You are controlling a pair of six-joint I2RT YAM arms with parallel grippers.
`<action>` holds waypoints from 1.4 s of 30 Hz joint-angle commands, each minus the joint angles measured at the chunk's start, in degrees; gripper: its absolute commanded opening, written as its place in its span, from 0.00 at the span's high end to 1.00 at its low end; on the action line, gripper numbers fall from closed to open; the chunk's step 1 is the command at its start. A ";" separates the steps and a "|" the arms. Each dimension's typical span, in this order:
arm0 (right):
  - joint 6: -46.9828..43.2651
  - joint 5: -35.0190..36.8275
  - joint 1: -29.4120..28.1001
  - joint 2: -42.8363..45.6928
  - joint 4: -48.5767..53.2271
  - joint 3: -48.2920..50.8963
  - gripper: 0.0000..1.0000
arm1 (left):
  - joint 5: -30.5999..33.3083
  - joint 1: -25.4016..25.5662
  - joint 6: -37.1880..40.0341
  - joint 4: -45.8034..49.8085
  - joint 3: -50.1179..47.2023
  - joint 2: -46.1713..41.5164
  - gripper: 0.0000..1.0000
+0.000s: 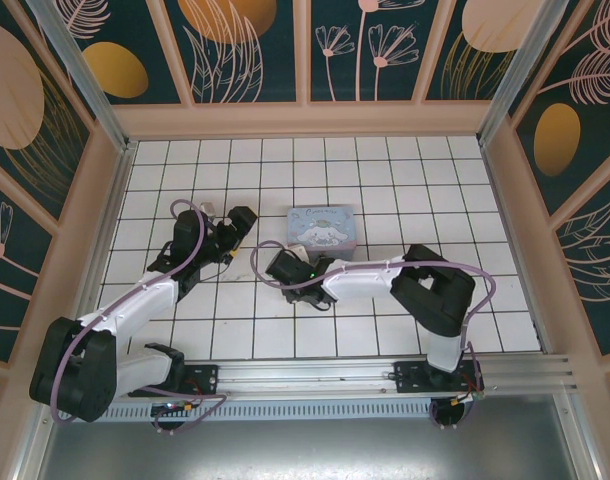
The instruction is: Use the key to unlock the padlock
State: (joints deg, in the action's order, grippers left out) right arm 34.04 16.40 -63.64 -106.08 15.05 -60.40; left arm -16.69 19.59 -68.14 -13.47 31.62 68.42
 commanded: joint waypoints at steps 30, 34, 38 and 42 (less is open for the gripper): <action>15.52 -7.32 3.54 33.38 -12.14 18.68 1.00 | -8.50 -0.39 -1.13 -7.39 -2.35 0.75 0.01; 17.88 -6.44 5.37 39.92 -14.74 19.95 1.00 | -12.36 -0.15 -7.78 -14.64 -4.57 0.72 0.01; 20.85 -4.48 6.56 45.10 -18.74 21.48 1.00 | -13.19 1.91 -13.77 -20.36 -4.87 0.72 0.01; 24.16 -1.21 6.91 48.34 -23.51 22.75 1.00 | -12.33 5.72 -18.39 -24.15 -2.88 1.59 0.01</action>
State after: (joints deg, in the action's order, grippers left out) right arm 54.50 11.99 -57.25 -59.66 -2.61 -39.20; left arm -28.03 23.29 -80.86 -30.87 26.96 69.06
